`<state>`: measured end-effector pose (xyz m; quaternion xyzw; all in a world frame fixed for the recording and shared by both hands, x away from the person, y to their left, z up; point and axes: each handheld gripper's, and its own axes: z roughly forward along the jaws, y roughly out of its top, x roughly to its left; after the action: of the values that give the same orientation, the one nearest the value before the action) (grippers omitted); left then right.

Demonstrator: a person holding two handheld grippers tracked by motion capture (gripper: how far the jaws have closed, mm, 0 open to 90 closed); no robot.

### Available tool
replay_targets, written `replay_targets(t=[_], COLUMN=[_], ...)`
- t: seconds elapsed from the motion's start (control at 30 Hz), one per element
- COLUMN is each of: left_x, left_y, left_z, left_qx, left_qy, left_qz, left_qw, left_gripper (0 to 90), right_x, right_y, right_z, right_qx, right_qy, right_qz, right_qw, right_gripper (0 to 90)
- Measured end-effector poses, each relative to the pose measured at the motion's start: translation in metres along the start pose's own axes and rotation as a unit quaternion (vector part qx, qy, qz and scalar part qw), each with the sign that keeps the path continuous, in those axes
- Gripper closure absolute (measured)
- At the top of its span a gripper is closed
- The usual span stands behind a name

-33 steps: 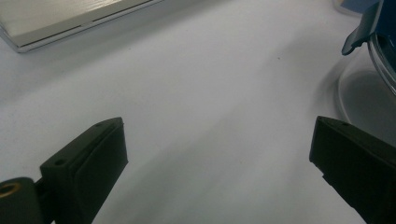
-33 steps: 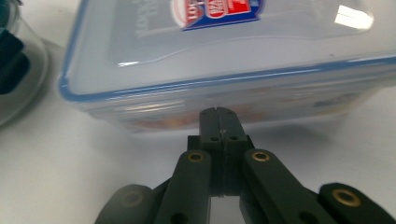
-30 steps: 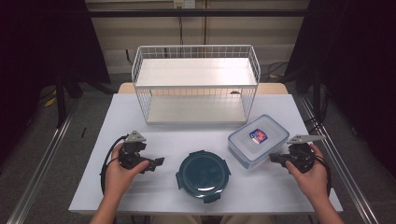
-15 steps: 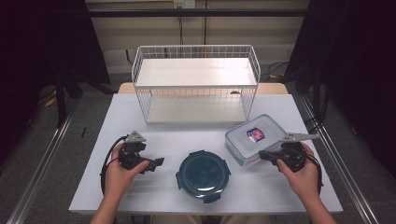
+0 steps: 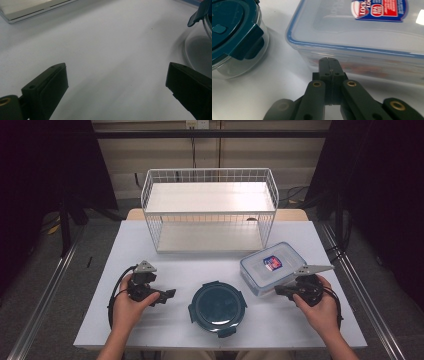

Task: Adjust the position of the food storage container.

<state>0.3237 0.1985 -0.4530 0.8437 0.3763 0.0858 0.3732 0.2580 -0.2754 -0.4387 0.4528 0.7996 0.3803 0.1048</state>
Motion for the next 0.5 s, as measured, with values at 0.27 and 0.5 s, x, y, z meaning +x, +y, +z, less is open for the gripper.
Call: replay_targets(t=[0.27, 0.5], left_x=[0.000, 0.000], left_y=[-0.001, -0.002], left_z=[0.003, 0.003], left_qx=[-0.002, 0.002], left_qy=[-0.003, -0.003], left_qz=[-0.003, -0.006], left_qw=[1.0000, 1.0000], left_gripper=[3.9, 3.9], right_x=[0.004, -0.001], right_y=[0.010, 0.006], right_z=[0.015, 0.011], right_qx=[-0.008, -0.007], right_qy=[0.015, 0.001], right_qz=[0.005, 0.005], right_qw=[0.9998, 1.0000], right_gripper=[90.0, 90.0])
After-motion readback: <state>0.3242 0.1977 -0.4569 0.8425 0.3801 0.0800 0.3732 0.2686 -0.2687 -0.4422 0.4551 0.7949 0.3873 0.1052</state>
